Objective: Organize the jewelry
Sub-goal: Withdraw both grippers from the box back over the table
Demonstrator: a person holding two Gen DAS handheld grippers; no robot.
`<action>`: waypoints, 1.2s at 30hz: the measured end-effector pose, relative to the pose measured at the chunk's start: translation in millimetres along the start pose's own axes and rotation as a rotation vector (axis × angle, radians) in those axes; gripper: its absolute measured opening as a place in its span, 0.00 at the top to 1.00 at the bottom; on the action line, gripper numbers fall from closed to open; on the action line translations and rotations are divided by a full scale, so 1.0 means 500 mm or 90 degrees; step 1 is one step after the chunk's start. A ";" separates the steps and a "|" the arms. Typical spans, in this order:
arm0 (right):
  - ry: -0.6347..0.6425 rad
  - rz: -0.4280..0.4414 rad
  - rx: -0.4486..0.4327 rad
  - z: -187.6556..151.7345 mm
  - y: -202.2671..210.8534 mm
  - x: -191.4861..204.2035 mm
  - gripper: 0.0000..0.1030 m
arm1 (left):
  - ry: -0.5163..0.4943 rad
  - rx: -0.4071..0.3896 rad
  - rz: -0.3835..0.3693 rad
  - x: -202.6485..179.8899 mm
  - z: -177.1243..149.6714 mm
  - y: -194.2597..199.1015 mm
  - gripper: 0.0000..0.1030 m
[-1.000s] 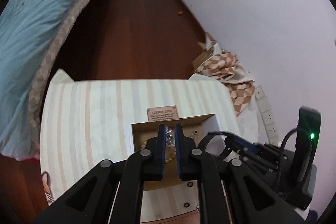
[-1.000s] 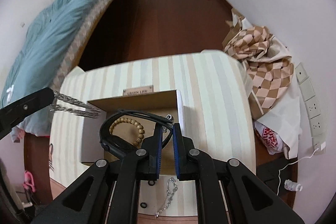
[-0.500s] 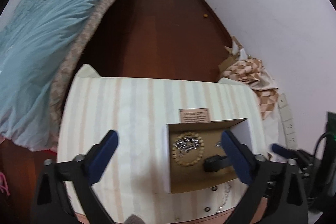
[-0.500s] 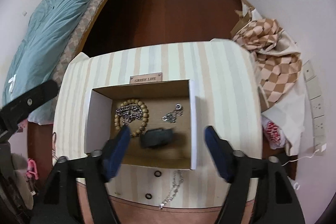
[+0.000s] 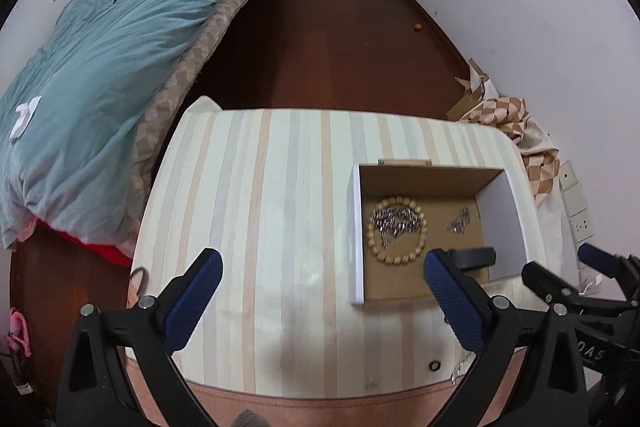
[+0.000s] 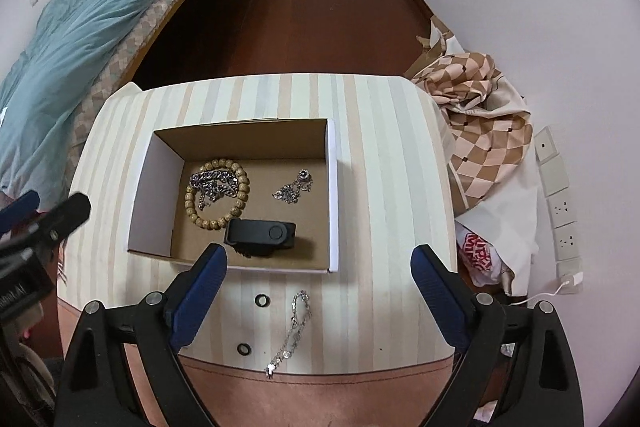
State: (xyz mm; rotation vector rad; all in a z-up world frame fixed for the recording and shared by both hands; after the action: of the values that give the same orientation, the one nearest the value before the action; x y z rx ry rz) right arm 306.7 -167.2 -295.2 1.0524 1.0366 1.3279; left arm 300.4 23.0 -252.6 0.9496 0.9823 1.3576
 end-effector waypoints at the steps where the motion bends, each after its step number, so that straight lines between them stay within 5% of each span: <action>1: 0.001 -0.001 -0.003 -0.005 0.006 0.001 0.08 | 0.000 0.001 0.000 -0.001 -0.006 0.002 0.00; 36: -0.015 -0.004 -0.180 -0.137 0.320 0.009 0.08 | 0.010 -0.159 0.029 0.010 -0.132 0.311 0.00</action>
State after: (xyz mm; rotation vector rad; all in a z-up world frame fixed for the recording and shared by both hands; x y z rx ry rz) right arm 204.0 -166.3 -154.5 0.8492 0.8055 1.4063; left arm 187.6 27.1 -126.5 0.7765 0.7844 1.4887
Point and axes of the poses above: each gripper's, at about its wrist camera, not at the fingertips, and y roughly against the way its jaws point, x to its left, z to its top, the point moved 10 cm from there along -y, roughly the way its jaws point, and after that the axes turned 9 degrees about x, right-handed, at the moved point
